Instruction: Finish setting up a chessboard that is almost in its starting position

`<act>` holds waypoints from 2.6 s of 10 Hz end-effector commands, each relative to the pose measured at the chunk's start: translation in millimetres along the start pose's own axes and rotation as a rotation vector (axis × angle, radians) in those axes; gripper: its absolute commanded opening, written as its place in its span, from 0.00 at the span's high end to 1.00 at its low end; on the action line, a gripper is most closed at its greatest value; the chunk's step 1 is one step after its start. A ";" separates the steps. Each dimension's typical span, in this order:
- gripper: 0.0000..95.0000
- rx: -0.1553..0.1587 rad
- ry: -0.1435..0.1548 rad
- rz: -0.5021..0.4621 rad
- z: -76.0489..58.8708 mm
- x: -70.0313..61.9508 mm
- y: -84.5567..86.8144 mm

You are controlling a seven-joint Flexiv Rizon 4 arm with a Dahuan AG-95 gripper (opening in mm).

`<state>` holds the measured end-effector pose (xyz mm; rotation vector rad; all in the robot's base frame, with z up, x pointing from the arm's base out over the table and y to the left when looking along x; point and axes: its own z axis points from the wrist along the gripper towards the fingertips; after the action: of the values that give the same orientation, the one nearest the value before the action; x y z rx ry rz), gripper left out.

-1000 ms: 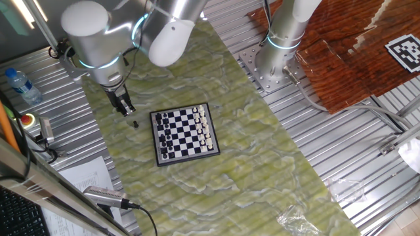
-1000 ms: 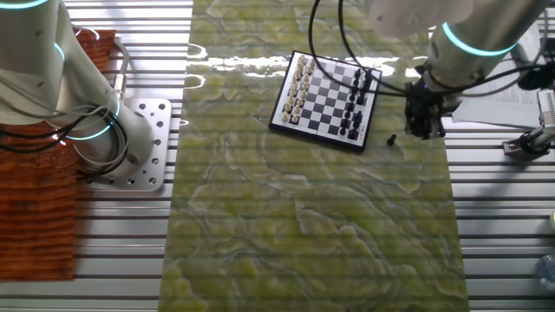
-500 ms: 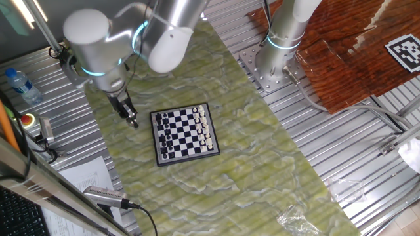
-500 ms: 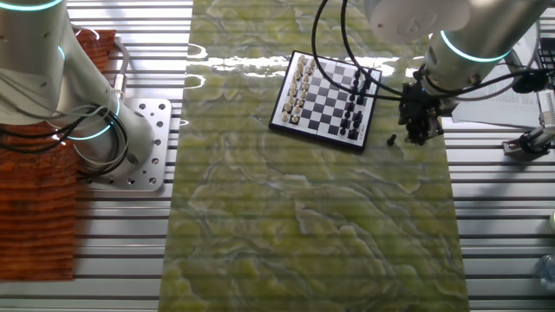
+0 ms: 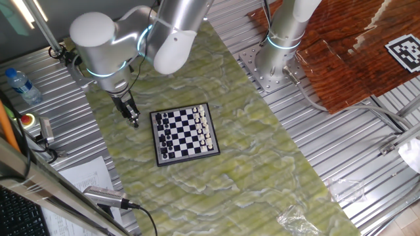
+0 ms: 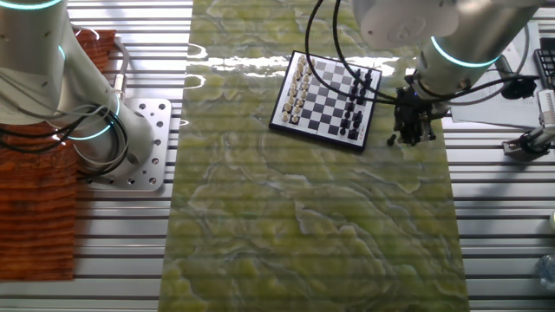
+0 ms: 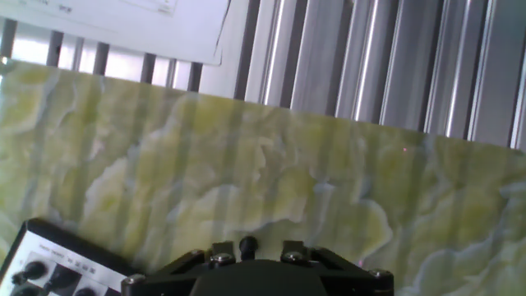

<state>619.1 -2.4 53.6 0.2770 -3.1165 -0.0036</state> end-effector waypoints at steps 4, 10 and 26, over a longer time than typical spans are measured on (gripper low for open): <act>0.80 -0.006 -0.014 0.005 6.0 0.8 6.8; 0.80 0.001 -0.014 0.006 13.0 2.4 9.2; 1.00 0.004 -0.016 0.023 -3.2 8.3 14.4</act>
<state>607.0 11.7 60.0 0.2350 -3.1354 -0.0031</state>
